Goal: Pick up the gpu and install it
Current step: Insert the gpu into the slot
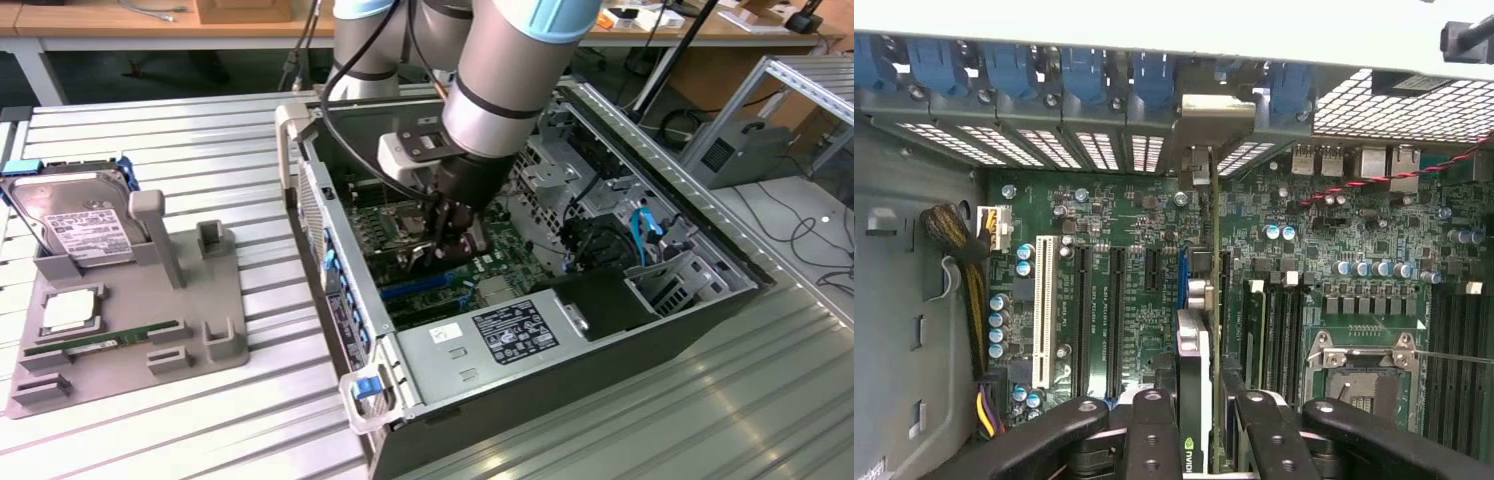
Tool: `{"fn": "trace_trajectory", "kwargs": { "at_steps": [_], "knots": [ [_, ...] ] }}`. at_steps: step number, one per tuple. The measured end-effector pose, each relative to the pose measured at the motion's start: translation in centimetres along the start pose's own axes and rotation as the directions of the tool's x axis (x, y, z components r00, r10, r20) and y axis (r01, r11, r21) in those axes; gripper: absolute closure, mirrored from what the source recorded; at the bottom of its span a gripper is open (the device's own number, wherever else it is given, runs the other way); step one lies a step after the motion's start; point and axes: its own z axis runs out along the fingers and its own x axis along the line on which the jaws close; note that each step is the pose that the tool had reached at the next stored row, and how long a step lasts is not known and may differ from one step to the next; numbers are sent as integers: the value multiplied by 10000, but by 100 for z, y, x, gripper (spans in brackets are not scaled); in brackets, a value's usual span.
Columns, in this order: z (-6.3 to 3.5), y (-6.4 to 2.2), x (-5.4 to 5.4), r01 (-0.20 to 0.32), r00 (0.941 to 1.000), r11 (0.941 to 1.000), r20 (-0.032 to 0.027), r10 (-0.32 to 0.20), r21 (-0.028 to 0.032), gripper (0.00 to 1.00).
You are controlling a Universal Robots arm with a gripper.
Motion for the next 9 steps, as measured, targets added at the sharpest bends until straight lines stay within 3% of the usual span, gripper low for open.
{"fn": "trace_trajectory", "kwargs": {
  "at_steps": [9],
  "knots": [
    [36, 0, 3, -301, 9995, 9995, 2, 301, 23, 73]
  ]
}}
